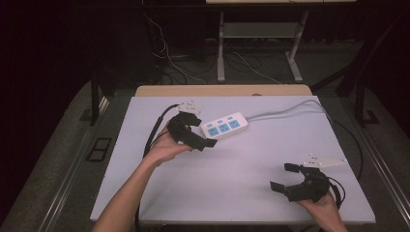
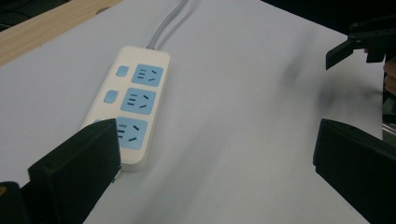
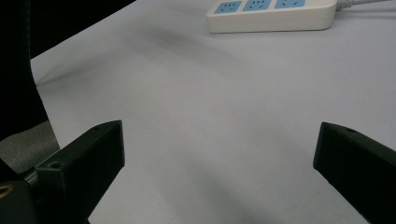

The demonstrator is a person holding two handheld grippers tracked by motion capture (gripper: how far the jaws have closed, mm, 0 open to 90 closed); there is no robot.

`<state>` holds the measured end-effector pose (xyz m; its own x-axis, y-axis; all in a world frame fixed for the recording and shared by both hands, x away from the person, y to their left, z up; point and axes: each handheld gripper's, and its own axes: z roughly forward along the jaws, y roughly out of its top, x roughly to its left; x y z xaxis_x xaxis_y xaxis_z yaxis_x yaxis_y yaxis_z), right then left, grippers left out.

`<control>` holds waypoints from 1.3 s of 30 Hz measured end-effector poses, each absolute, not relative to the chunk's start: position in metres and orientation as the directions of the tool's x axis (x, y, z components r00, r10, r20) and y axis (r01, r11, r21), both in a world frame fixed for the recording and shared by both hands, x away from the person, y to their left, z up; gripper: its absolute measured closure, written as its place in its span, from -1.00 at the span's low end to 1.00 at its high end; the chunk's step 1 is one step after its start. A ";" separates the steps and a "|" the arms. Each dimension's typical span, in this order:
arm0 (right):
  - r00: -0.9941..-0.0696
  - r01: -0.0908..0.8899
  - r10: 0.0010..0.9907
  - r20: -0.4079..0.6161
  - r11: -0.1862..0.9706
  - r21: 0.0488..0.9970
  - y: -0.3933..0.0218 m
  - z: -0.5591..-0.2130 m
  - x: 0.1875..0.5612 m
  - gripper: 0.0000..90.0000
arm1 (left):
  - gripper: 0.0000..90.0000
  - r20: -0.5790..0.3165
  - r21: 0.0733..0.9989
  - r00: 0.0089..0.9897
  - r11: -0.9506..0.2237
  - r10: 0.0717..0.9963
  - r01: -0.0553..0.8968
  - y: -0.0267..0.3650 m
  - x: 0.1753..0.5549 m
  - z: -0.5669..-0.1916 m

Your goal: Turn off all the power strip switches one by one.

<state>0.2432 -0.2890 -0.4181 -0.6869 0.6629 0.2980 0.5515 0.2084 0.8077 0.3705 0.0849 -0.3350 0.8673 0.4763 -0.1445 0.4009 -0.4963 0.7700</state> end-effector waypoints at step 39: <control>-0.692 0.552 0.660 0.293 0.222 0.804 -0.288 -0.419 0.243 -0.96 | -0.49 -0.114 0.724 0.825 -0.523 0.553 0.450 0.083 0.446 -0.334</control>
